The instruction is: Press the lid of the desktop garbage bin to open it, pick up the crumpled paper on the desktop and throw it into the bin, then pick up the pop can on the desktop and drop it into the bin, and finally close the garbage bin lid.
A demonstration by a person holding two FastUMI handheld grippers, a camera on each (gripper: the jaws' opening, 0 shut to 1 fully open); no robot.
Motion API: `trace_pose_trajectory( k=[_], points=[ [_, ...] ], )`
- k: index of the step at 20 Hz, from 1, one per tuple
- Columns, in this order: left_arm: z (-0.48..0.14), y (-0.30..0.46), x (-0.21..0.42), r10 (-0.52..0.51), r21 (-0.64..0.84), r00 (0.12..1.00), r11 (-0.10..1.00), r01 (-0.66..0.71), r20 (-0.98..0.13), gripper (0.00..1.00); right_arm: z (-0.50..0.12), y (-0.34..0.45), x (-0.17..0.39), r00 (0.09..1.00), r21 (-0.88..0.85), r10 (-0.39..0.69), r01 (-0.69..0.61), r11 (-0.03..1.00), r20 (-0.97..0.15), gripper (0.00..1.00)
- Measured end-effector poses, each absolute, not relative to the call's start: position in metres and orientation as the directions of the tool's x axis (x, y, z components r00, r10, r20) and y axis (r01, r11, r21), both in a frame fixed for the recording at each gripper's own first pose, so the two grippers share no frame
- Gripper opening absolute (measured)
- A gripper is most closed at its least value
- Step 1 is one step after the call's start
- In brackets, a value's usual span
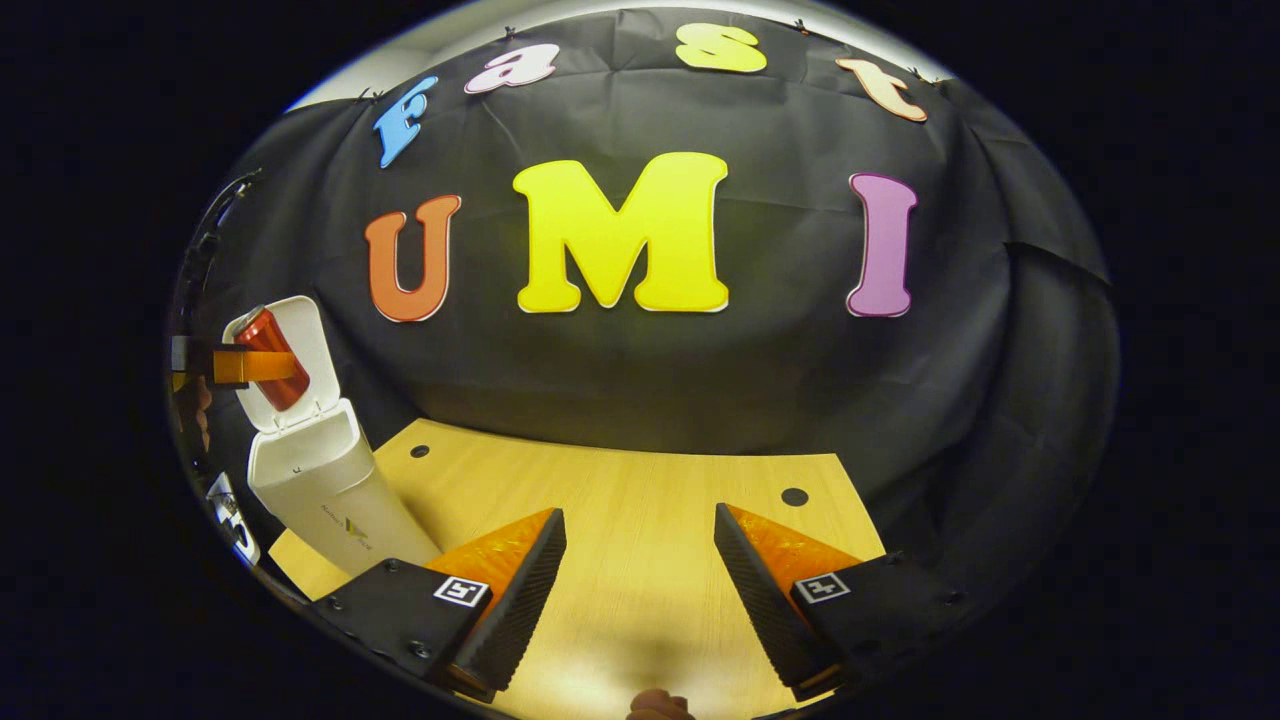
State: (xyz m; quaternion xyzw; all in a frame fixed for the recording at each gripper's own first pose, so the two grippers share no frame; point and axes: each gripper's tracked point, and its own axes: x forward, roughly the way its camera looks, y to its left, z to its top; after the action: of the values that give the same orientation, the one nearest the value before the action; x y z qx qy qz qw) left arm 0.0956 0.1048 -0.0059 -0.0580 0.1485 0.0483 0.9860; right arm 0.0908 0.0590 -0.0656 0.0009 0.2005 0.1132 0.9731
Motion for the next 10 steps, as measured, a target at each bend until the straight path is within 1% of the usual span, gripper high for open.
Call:
trace_pose_trajectory(
  k=[4,5,6,9,10],
  points=[
    [-0.026,0.128,0.097,0.120,-0.105,0.935,0.981,-0.163,-0.334,0.86,-0.074,0.075,0.092,0.883,0.001,0.243,-0.265,0.964,-0.401,0.95],
    [-0.030,0.134,0.096,0.138,-0.096,0.931,0.979,-0.180,-0.339,0.86,-0.076,0.078,0.092,0.880,0.005,0.252,-0.273,0.962,-0.404,0.94],
    [-0.030,0.139,0.096,0.149,-0.092,0.930,0.978,-0.190,-0.337,0.86,-0.075,0.084,0.091,0.872,0.025,0.274,-0.289,0.957,-0.405,0.95],
    [-0.026,0.149,0.097,0.188,-0.071,0.930,0.973,-0.221,-0.315,0.87,-0.072,0.090,0.093,0.870,0.029,0.291,-0.305,0.952,-0.398,0.94],
    [-0.025,0.153,0.096,0.205,-0.063,0.930,0.970,-0.234,-0.306,0.94,-0.070,0.089,0.094,0.872,0.026,0.288,-0.303,0.953,-0.396,0.94]
  ],
)
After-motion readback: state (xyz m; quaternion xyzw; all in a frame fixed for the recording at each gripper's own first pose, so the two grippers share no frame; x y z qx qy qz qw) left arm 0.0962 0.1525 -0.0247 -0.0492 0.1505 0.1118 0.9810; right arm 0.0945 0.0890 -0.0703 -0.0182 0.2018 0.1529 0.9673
